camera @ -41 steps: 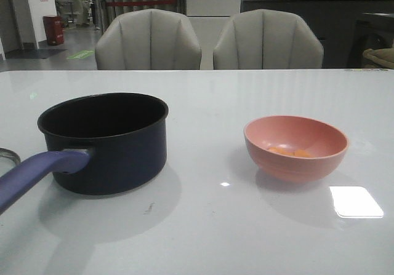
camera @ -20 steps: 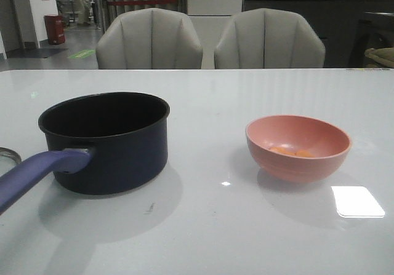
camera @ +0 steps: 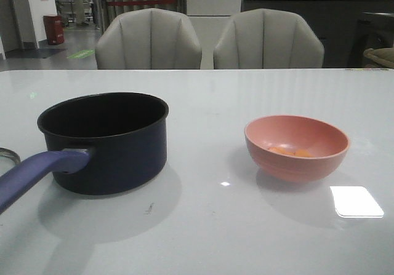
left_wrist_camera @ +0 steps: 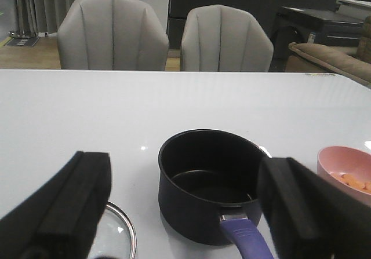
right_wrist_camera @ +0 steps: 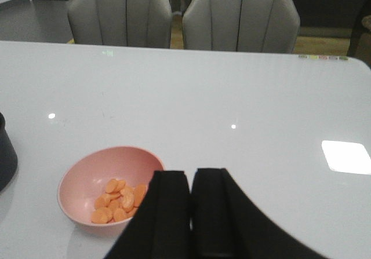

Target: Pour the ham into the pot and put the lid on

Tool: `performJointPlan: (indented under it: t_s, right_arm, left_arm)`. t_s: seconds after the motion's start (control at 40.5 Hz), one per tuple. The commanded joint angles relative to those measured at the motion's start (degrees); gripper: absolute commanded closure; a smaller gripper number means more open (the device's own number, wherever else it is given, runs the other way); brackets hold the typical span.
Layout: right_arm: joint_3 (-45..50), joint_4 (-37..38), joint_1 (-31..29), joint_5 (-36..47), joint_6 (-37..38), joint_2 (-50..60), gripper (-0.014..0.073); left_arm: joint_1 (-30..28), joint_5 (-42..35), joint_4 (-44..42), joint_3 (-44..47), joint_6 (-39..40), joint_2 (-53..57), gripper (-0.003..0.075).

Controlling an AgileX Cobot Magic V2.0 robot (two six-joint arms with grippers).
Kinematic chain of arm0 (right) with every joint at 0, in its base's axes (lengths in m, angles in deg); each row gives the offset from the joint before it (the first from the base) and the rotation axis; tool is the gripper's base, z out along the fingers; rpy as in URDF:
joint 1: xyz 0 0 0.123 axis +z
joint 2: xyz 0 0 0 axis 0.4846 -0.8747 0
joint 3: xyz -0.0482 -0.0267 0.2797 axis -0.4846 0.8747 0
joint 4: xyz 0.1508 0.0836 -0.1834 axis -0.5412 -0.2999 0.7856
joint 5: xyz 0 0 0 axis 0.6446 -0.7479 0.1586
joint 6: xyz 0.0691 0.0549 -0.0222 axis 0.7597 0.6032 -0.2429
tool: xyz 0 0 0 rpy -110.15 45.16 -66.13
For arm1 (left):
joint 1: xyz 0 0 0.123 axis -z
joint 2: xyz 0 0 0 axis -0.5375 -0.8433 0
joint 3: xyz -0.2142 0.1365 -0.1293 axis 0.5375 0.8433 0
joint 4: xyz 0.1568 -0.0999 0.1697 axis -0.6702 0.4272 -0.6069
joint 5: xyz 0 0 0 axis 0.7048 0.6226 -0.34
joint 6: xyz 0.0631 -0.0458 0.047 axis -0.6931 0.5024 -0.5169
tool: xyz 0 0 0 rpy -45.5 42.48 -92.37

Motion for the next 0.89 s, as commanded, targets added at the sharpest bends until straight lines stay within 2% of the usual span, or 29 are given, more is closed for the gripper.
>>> performJointPlan:
  t_s: [0.0,0.099,0.247,0.345,0.691,0.864]
  right_arm:
    - [-2.45,-1.07,-0.27,3.59,-0.14,-3.61,0.0442]
    - [-4.5,-1.13,-0.27,2.98,-0.14,-8.33,0.0396]
    - [-9.81,-4.94,-0.27,0.77,-0.14,-17.55,0.0183]
    - [-14.29,-7.53,-0.27,-1.84,-0.14,-25.52,0.0099]
    - [-33.33,-9.81,-0.27,-15.09,-0.19,-52.88,0.0101]
    - [-40.74,-9.81,-0.27,-18.48,-0.24,-63.29,0.0101]
  left_arm:
    - [0.39,-4.77,0.49,-1.42,0.11,-0.77,0.0168]
    - [0.39,-4.77,0.49,-1.42,0.11,-0.77,0.0168]
    - [0.39,-4.77,0.49,-1.42,0.11,-0.77,0.0168]
    - [0.39,-4.97,0.49,-1.42,0.11,-0.77,0.0168]
    - [0.39,-4.85,0.49,-1.42,0.11,-0.77,0.0168]
    - [0.39,-4.85,0.49,-1.42,0.11,-0.77,0.0168]
